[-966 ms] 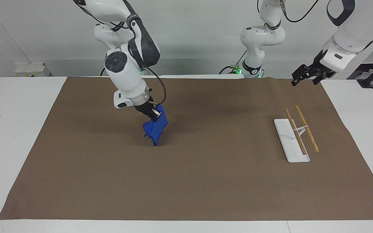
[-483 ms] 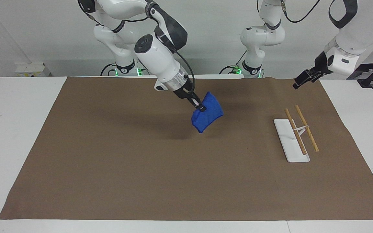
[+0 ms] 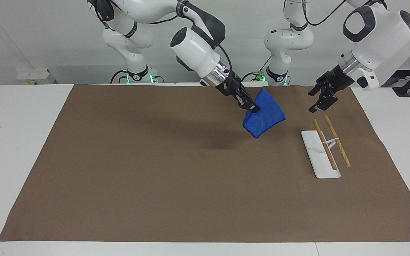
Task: Right arm passes towel to left arm to hang
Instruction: 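Carry the towel with the right gripper toward the left gripper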
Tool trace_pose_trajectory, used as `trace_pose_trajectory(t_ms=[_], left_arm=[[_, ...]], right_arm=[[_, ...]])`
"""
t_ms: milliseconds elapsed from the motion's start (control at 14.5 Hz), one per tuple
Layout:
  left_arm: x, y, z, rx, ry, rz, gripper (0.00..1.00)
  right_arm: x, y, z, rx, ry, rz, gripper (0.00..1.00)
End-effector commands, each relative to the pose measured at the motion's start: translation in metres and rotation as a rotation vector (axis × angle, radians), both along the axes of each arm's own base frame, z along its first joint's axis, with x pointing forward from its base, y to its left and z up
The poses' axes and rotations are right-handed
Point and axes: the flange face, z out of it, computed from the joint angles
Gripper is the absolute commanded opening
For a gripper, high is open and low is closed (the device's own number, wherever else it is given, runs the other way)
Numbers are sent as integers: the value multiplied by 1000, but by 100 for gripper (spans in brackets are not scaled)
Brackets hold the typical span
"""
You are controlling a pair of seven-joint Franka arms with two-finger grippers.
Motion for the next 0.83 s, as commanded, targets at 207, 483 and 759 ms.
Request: trace_pose_trajectory(t_ms=[207, 483, 759], left_arm=[[-21, -39, -10, -71, 19, 194, 100], [-23, -46, -23, -66, -33, 217, 99], [-21, -51, -30, -65, -31, 214, 63]], right_arm=[[-5, 16, 9, 85, 56, -30, 0], [-13, 27, 11, 110, 47, -25, 0], [-12, 27, 12, 111, 45, -25, 0]])
